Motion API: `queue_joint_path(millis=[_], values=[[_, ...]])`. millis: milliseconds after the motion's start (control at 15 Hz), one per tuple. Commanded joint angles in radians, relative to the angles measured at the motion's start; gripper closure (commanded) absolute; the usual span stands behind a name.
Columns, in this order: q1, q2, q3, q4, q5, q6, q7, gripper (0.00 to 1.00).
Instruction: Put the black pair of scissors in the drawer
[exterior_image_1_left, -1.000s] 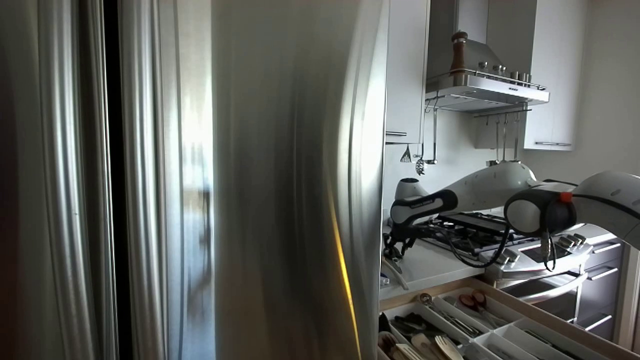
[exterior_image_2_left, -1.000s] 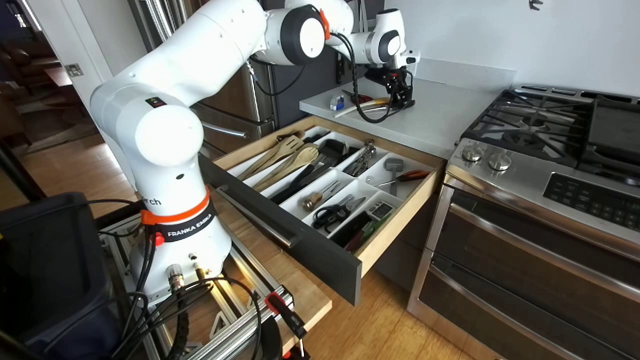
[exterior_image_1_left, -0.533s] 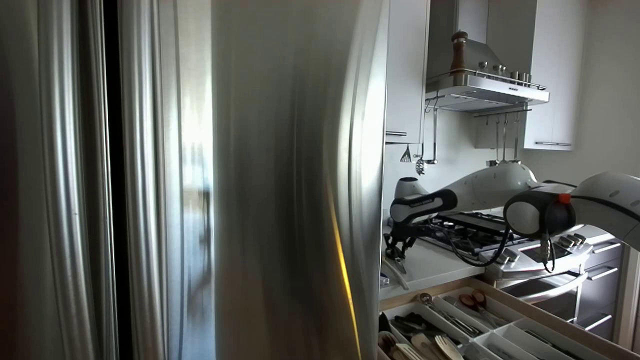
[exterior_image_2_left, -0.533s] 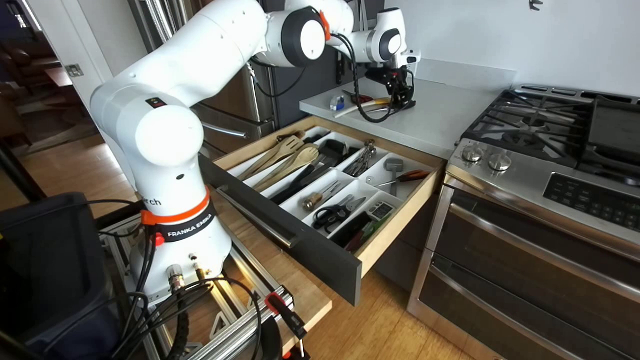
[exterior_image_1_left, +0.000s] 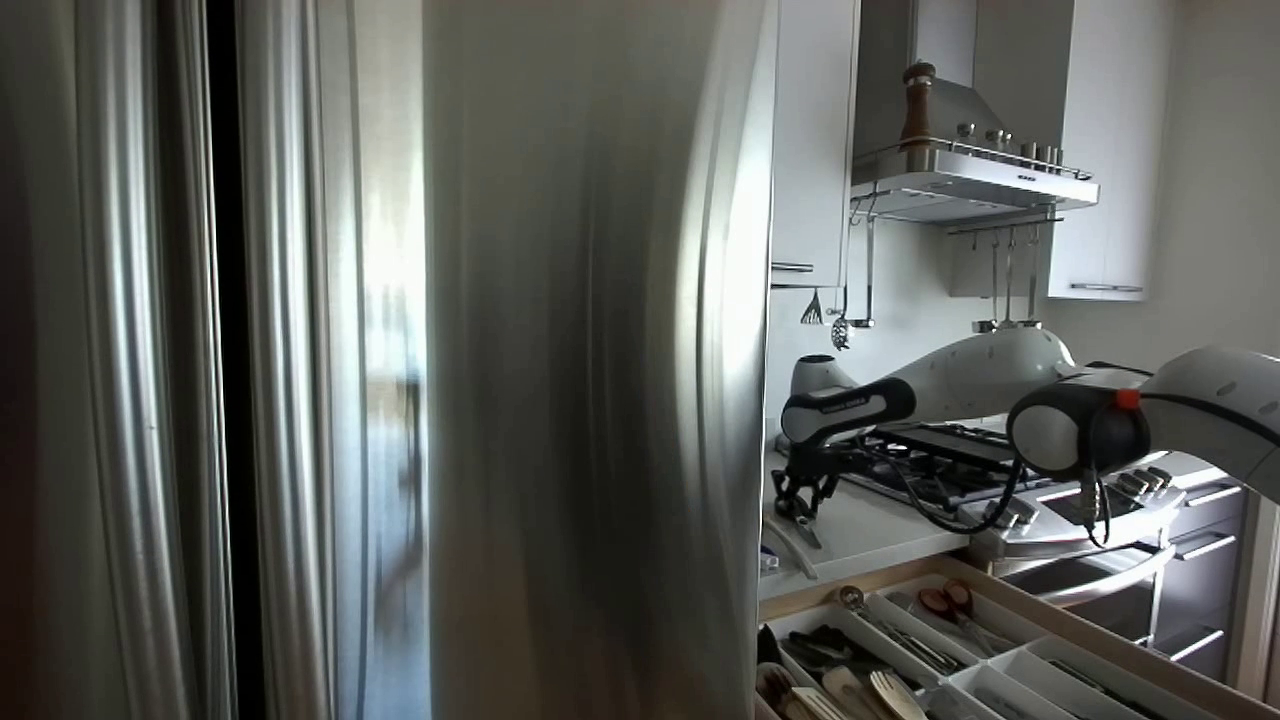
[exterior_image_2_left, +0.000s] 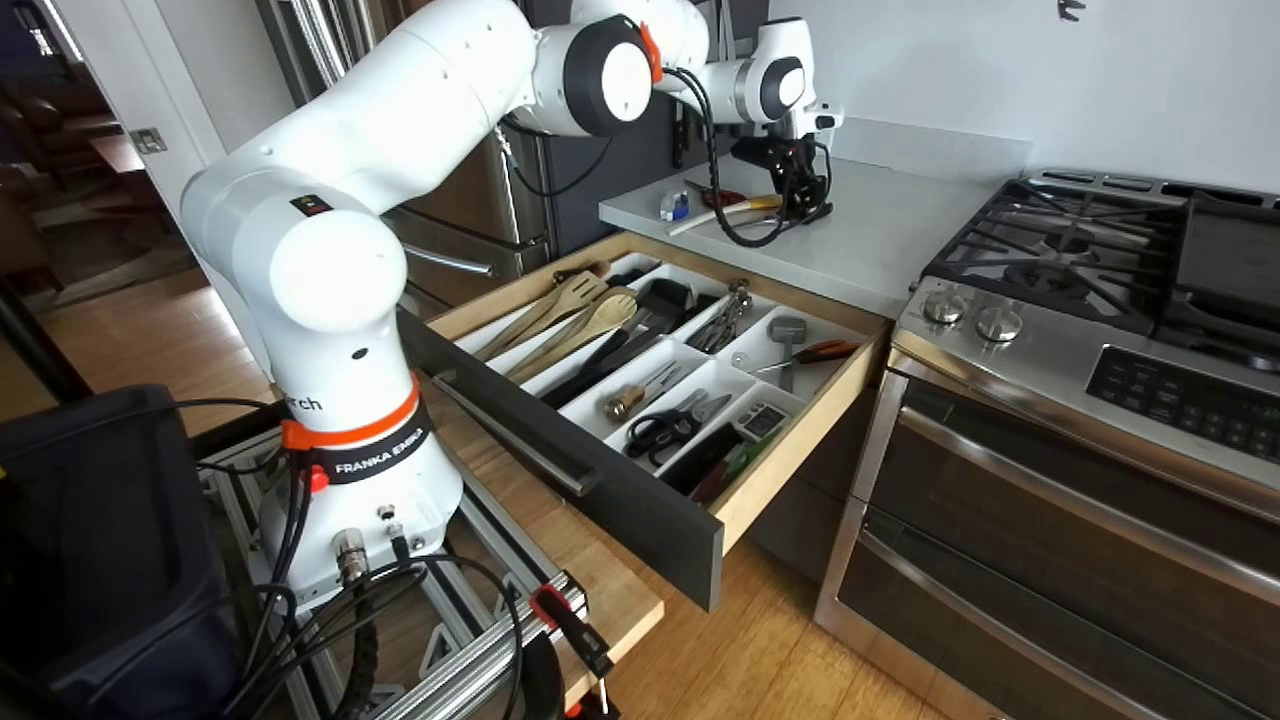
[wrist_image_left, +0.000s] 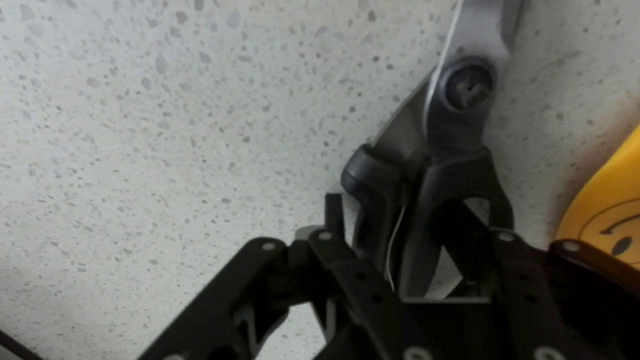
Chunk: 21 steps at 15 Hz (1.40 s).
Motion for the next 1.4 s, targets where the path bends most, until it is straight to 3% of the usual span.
queue_joint_path(millis=[0, 67, 267, 600, 1000, 1333], values=[[-0.003, 0.033, -0.005, 0.048, 0.004, -0.059, 0.01, 0.5], [-0.004, 0.033, -0.004, 0.049, 0.005, -0.063, 0.009, 0.64], [-0.005, 0.032, -0.001, 0.055, 0.008, -0.068, 0.003, 0.82], [-0.012, -0.025, 0.009, 0.0, 0.028, -0.09, 0.022, 0.82], [-0.026, -0.21, 0.042, -0.248, 0.074, -0.039, -0.034, 0.82], [-0.011, -0.333, 0.024, -0.439, 0.072, 0.063, 0.035, 0.82]])
